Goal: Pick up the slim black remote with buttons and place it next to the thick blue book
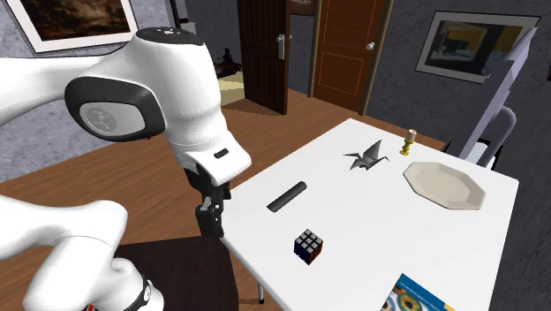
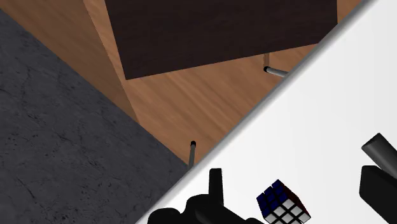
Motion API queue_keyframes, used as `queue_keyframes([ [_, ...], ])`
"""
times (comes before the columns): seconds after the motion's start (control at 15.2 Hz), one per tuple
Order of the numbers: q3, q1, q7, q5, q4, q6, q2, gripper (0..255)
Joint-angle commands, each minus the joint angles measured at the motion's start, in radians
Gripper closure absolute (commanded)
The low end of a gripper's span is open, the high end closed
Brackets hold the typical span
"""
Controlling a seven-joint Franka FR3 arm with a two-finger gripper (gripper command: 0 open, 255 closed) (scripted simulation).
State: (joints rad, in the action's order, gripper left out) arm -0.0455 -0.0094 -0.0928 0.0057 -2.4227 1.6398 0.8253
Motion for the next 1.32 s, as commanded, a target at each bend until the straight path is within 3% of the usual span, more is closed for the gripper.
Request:
queue_keyframes([
  [0.0, 0.000, 0.000, 0.000, 0.000, 0.000, 0.000, 0.000, 0],
  [0.59, 0.091, 0.094, 0.033, 0.025, 0.022, 0.233, -0.257, 0],
  [1.25, 0.199, 0.172, 0.051, 0.000, 0.135, 0.433, -0.576, 0],
])
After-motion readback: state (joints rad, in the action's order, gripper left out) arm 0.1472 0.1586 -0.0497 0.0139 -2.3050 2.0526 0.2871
